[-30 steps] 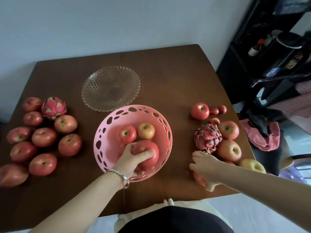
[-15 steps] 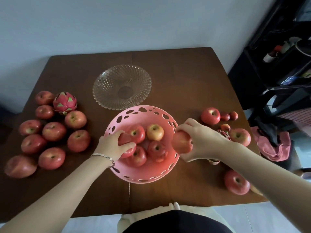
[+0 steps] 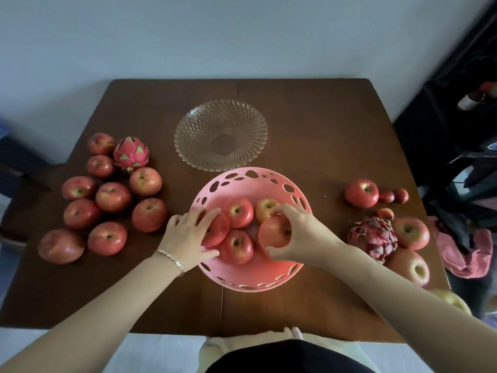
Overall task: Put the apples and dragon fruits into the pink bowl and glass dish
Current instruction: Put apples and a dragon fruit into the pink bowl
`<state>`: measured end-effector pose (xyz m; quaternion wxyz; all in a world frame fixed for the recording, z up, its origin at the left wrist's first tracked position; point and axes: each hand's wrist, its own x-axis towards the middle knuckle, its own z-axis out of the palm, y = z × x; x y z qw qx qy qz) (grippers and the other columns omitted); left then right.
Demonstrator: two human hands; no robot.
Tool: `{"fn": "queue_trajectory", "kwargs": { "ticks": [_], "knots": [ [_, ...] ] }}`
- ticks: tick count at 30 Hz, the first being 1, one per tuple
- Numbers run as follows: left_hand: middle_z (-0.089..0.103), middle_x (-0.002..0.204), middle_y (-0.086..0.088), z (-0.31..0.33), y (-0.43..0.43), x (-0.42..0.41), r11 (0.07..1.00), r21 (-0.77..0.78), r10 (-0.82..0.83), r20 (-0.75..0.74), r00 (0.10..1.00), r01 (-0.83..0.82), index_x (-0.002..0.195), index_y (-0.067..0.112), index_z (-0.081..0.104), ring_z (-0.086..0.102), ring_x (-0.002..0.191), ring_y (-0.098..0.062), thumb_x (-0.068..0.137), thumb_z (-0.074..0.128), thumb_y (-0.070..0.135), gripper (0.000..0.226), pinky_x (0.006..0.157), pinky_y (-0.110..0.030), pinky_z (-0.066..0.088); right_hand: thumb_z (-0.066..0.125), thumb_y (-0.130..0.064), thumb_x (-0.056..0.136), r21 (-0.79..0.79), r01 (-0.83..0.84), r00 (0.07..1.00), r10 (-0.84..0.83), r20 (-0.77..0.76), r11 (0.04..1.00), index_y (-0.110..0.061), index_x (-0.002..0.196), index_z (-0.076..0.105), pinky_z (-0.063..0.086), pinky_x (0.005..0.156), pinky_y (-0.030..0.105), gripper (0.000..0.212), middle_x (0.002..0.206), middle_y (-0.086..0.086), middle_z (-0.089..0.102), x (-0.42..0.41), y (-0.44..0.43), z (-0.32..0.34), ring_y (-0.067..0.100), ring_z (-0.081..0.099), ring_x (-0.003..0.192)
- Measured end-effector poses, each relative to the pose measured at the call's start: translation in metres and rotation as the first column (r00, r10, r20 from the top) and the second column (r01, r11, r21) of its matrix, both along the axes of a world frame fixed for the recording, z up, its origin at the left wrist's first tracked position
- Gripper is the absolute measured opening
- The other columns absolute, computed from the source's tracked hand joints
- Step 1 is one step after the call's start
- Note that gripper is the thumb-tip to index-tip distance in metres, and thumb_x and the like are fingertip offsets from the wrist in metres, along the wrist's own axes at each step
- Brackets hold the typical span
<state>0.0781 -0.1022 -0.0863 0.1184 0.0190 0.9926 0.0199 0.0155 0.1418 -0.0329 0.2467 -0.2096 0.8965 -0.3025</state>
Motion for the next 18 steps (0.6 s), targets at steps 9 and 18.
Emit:
{"fn": "queue_trajectory", "kwargs": {
  "ticks": [9,18],
  "knots": [
    [0.053,0.129,-0.001,0.017,0.006,-0.019,1.0,0.023,0.011,0.097,0.995,-0.013,0.138,0.028,0.034,0.046,0.123,-0.021,0.069,0.067,0.05,0.08,0.104,-0.035,0.026,0.078,-0.042,0.062,-0.036,-0.117,0.992,0.115,-0.044,0.992,-0.021,0.125,0.049,0.047,0.089,0.029,0.073,0.12,-0.002,0.052,0.036,-0.047,-0.014,0.017,0.053,0.107],
    [0.02,0.155,0.002,0.027,-0.007,0.001,0.85,0.476,0.118,0.244,0.962,-0.225,0.143,0.024,0.029,0.019,0.144,-0.015,0.081,0.058,0.004,0.072,0.111,-0.021,0.021,0.077,-0.047,0.067,-0.053,-0.129,0.991,0.131,0.025,0.99,-0.018,0.139,0.032,0.035,0.105,0.029,0.09,0.138,0.0,0.04,0.052,-0.078,-0.036,0.017,0.037,0.129]
  ]
}}
